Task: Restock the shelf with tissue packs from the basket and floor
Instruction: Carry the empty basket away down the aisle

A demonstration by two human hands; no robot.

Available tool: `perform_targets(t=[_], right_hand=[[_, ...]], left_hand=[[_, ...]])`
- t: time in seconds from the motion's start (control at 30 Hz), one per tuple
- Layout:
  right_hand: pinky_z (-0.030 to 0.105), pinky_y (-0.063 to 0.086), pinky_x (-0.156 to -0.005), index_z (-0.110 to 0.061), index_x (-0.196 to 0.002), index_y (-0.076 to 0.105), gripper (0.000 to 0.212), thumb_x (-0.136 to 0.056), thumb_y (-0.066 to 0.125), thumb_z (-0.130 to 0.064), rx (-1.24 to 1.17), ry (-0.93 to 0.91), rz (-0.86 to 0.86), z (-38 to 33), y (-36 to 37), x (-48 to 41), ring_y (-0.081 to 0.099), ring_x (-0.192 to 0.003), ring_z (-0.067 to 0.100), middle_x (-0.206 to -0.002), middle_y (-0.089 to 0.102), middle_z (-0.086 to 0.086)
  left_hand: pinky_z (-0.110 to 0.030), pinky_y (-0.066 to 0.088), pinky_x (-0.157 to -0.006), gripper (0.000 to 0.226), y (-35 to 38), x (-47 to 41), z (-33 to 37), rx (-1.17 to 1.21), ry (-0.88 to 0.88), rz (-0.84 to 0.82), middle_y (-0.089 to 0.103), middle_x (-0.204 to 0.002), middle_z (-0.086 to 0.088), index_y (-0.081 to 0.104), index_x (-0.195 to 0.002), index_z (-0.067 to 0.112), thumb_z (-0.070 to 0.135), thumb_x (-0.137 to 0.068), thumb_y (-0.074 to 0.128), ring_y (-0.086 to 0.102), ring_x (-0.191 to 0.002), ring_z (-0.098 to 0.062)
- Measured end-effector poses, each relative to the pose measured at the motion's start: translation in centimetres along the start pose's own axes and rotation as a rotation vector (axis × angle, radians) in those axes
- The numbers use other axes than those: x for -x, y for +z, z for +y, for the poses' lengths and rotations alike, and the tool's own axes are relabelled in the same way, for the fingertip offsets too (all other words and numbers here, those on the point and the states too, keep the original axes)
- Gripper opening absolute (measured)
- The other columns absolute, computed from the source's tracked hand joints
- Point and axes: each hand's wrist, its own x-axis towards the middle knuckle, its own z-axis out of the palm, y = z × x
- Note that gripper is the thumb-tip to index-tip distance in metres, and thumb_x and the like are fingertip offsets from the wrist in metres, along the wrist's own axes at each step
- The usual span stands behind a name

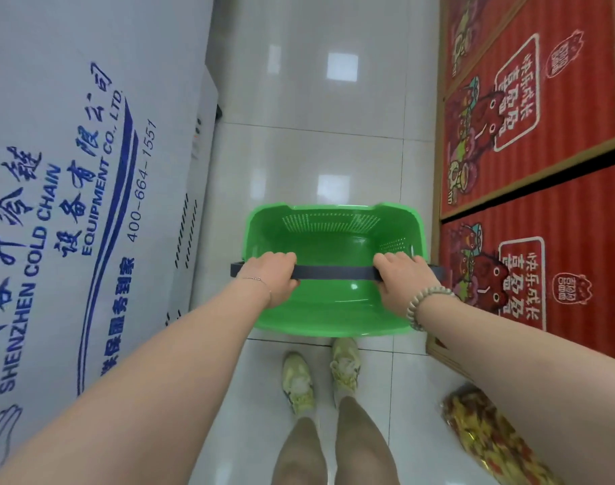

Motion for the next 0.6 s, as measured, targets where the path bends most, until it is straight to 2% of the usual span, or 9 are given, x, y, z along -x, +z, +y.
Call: perform_targets(t=[0.1,0.23,0.4,0.6], right_hand=[[0.031,0.039,-0.087,-0.024,-0.091,0.037,0.005,-0.096,0.038,-0.023,0.002,-0.01,-0.007,0.5,1.3,-1.1,0.044,-0.083,0.015,-0.089,0.048,-0.007],[0.03,0.039,-0.085,-0.024,-0.092,0.037,0.006,-0.098,0.037,-0.026,-0.007,-0.017,-0.035,0.8,3.0,-2.2,0.045,-0.083,0.015,-0.09,0.049,-0.007],[0.031,0.038,-0.086,-0.022,-0.091,0.037,0.007,-0.097,0.039,-0.025,-0.018,0.013,-0.058,1.3,5.1,-2.8,0.043,-0.083,0.015,-0.09,0.048,-0.006],[0.029,0.038,-0.081,-0.023,-0.088,0.038,0.011,-0.097,0.04,-0.029,-0.059,0.09,-0.099,2.1,6.1,-2.6,0.044,-0.08,0.015,-0.085,0.046,-0.005]], left_hand=[[-0.035,0.046,-0.076,0.014,1.0,-1.2,-0.1,0.001,0.0,0.0,0.052,-0.095,-0.001,0.044,-0.101,0.018,0.032,-0.098,0.044,0.05,-0.084,-0.02],[-0.038,0.048,-0.08,0.018,2.7,-2.5,-0.3,0.009,-0.018,-0.007,0.055,-0.099,-0.003,0.047,-0.105,0.016,0.032,-0.098,0.045,0.049,-0.083,-0.021],[-0.033,0.04,-0.076,0.014,4.4,-3.9,-0.3,-0.008,0.001,0.028,0.046,-0.09,0.003,0.039,-0.095,0.02,0.033,-0.098,0.044,0.044,-0.081,-0.019],[-0.037,0.037,-0.088,0.009,5.3,-4.4,1.0,0.025,-0.011,0.026,0.045,-0.089,0.004,0.041,-0.096,0.02,0.029,-0.096,0.045,0.044,-0.083,-0.018]])
